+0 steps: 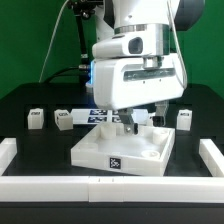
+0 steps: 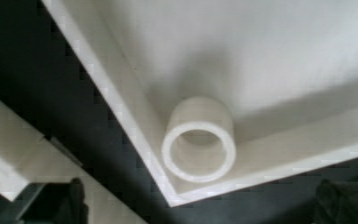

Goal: Assemble one leg

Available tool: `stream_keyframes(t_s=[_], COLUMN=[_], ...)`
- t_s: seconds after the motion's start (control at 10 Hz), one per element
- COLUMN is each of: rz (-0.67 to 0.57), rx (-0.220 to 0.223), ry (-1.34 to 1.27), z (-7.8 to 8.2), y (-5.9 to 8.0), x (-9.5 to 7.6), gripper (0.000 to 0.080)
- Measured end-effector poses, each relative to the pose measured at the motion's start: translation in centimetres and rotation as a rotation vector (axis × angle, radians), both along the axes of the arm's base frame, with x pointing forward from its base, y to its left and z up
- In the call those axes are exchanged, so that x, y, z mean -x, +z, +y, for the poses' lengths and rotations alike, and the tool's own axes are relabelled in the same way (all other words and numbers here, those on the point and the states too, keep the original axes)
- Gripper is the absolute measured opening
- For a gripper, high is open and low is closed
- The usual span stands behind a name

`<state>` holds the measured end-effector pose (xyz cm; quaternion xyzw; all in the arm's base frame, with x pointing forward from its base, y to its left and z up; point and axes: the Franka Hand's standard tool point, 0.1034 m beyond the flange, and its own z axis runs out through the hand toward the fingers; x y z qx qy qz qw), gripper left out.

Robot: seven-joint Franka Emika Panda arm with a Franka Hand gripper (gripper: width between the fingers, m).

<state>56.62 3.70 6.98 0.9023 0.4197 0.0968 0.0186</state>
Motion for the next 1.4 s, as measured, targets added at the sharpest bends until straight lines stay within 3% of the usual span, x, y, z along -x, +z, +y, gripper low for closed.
stream_keyframes(t_s=[0.2, 0.8, 1.0, 1.4], rz=[0.015, 0.034, 0.069, 0.132], rx=[0.05, 0.049, 0.086, 0.081], ry=[0.247, 0.257, 0.466, 0.527], z=[-1.2, -1.6, -1.3, -1.2], y=[-0.2, -0.5, -1.2, -1.7], x=[1.1, 1.6, 2.8, 4.2], gripper=[0.065, 0.065, 0.065, 0.065])
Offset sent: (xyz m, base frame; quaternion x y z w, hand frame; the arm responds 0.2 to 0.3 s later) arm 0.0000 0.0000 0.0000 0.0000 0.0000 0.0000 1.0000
